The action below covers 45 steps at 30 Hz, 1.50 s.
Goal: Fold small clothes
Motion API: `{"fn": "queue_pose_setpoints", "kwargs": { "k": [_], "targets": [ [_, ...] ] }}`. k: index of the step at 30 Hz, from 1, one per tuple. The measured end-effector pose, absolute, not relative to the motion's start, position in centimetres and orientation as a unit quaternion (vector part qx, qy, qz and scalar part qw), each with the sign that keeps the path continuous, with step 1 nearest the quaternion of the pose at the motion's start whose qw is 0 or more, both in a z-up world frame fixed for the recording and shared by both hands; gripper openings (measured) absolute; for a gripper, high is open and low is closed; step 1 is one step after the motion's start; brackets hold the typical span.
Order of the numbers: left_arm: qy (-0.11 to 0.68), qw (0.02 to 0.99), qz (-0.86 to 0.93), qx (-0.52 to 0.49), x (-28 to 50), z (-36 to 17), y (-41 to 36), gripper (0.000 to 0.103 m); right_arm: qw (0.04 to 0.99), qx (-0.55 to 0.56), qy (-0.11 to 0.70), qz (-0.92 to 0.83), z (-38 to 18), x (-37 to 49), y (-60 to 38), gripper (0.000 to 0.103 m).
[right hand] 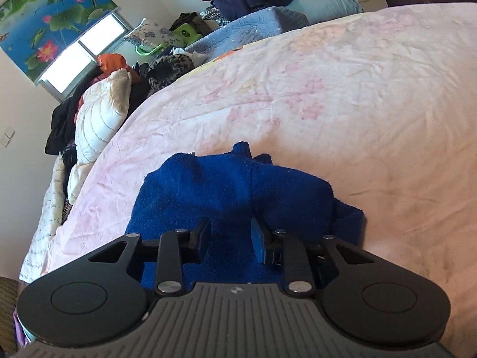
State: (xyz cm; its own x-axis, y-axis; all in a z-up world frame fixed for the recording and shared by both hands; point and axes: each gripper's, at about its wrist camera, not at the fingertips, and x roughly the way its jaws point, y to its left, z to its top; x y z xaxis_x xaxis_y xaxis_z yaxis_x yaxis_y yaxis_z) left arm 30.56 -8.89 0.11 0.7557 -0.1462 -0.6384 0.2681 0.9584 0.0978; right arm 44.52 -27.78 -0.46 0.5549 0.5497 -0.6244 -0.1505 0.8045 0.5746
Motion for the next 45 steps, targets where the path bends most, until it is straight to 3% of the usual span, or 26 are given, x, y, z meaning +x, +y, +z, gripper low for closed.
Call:
{"fn": "queue_pose_setpoints", "kwargs": {
  "k": [7, 13, 20, 24, 29, 36, 39, 40, 42, 43, 44, 45],
  "targets": [
    [0.345, 0.932, -0.088, 0.069, 29.6, 1.9, -7.4, 0.072, 0.873, 0.240, 0.366, 0.214, 3.2, 40.1, -27.8, 0.065],
    [0.361, 0.925, -0.086, 0.076, 30.0, 1.0, -7.7, 0.072, 0.866, 0.184, 0.417, 0.203, 0.6, 40.7, -25.8, 0.067],
    [0.366, 0.925, -0.085, 0.053, 30.1, 1.4, -6.8, 0.074, 0.874, 0.178, 0.404, 0.204, 1.0, 39.8, -26.1, 0.068],
    [0.355, 0.928, -0.097, -0.054, 29.4, 3.7, -2.4, 0.073, 0.870, 0.247, 0.374, 0.208, 2.5, 37.5, -29.6, 0.073],
    [0.416, 0.870, -0.102, -0.244, 31.9, 1.7, 4.6, 0.073, 0.861, 0.291, 0.386, 0.157, 1.0, 35.3, -35.4, 0.077],
    [0.458, 0.806, -0.176, -0.333, 33.2, -1.2, 3.8, 0.073, 0.835, 0.316, 0.417, 0.167, -1.5, 36.2, -35.5, 0.075],
    [0.458, 0.802, -0.181, -0.336, 33.3, -1.7, 3.4, 0.074, 0.825, 0.322, 0.424, 0.190, -1.8, 37.9, -33.8, 0.089],
    [0.461, 0.797, -0.183, -0.346, 33.4, -1.9, 3.6, 0.074, 0.815, 0.333, 0.428, 0.206, -1.6, 39.0, -32.9, 0.089],
    [0.468, 0.787, -0.190, -0.354, 33.4, -2.0, 3.8, 0.073, 0.806, 0.336, 0.437, 0.214, -1.7, 39.4, -32.4, 0.081],
    [0.474, 0.786, -0.189, -0.349, 33.3, -1.9, 3.9, 0.066, 0.800, 0.335, 0.443, 0.227, -1.7, 39.7, -31.7, 0.065],
    [0.481, 0.791, -0.179, -0.333, 33.3, -1.8, 3.7, 0.044, 0.799, 0.324, 0.449, 0.232, -1.8, 39.8, -31.0, 0.052],
    [0.490, 0.796, -0.168, -0.314, 33.3, -1.8, 3.6, 0.034, 0.806, 0.305, 0.455, 0.225, -1.9, 39.7, -30.4, 0.029]
  ]
}}
